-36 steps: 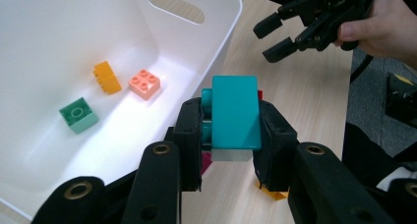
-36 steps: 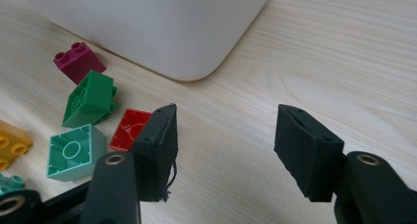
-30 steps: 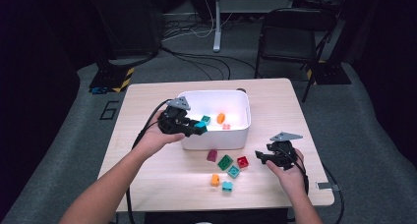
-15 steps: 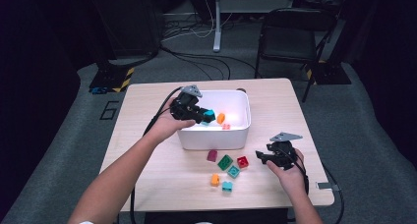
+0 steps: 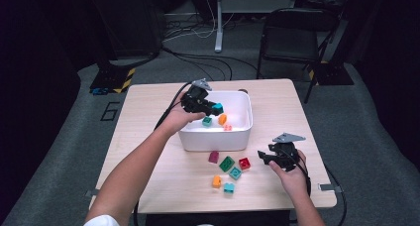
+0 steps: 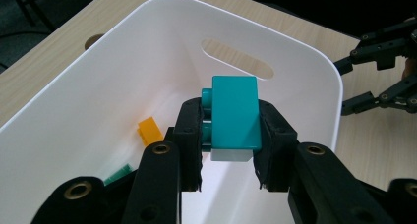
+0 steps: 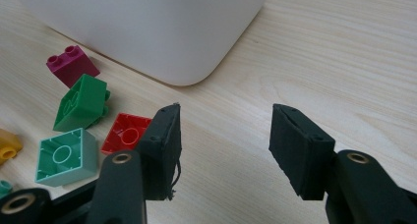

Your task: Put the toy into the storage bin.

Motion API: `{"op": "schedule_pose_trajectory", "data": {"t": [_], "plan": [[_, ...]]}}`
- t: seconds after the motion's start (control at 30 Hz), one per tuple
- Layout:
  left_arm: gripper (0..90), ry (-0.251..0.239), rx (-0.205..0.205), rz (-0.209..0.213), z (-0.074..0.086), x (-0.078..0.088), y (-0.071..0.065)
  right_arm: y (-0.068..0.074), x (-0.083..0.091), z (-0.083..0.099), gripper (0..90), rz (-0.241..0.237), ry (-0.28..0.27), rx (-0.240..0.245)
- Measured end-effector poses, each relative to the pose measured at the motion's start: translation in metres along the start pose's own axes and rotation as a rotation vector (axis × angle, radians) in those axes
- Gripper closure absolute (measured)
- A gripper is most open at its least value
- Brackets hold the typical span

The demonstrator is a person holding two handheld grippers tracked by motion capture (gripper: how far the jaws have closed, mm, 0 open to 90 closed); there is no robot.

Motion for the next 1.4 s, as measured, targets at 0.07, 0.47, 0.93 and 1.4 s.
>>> {"op": "schedule_pose_trajectory", "data": {"t": [0.07, 0.47, 0.93, 1.4], "plan": [[67.2, 0.001, 0.0, -0.002, 0.002, -0.005, 0.004, 0.0, 0.0, 0.0, 44.2, -0.001, 0.0, 0.003], [67.1, 0.039, 0.039, -0.035, 0.016, -0.032, 0.026, 0.001, -0.001, -0.001, 41.6, -0.005, -0.002, 0.005], [56.0, 0.066, 0.005, -0.068, 0.012, -0.02, 0.016, 0.001, -0.001, -0.001, 41.5, -0.002, -0.003, 0.005], [53.4, 0.019, -0.057, -0.01, 0.004, 0.031, -0.037, 0.002, -0.002, -0.001, 40.1, 0.016, 0.002, 0.011]]}}
Point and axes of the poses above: each handheld gripper's, and its own axes: x roughly backward along the jaws, z roughly out of its underside, y roughly to its left, the point moved 3 cm from there along -x, roughly forward along the jaws, and after that the axes turned 12 degrees about -y, right-handed, at the moved point
